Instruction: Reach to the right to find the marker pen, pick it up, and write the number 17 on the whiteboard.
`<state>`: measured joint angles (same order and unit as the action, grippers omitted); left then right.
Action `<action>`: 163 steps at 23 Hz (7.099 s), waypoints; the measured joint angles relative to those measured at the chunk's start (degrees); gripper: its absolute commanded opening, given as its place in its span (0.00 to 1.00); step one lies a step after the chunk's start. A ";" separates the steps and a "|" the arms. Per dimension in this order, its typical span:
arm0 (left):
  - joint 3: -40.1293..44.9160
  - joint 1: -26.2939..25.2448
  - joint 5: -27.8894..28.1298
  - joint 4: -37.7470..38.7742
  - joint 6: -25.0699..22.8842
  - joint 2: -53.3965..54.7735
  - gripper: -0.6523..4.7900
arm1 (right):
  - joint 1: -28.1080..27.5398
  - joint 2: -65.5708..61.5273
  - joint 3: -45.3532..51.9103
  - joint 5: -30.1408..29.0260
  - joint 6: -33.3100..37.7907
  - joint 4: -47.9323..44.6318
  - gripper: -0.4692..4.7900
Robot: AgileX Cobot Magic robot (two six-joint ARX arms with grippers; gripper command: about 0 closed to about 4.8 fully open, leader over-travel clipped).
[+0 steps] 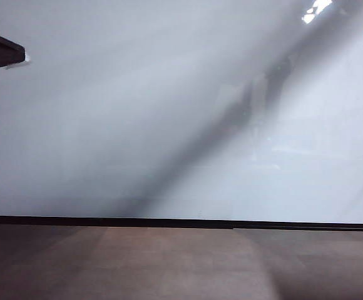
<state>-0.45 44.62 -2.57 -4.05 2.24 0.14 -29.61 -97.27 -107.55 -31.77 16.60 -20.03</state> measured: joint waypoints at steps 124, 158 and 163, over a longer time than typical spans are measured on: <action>-18.03 -0.15 9.88 8.61 0.00 4.55 0.11 | 42.16 50.86 47.45 29.44 9.16 18.01 0.08; -46.53 -0.20 13.25 -1.38 0.00 36.39 0.11 | 54.75 16.85 26.56 33.27 2.34 -1.92 0.08; -46.53 -0.20 13.27 -1.51 0.00 36.39 0.11 | 54.77 16.28 25.31 33.31 1.42 -2.01 0.08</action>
<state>-46.98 44.42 10.70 -5.56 2.24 36.53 25.17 -80.99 -82.24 1.54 18.02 -22.04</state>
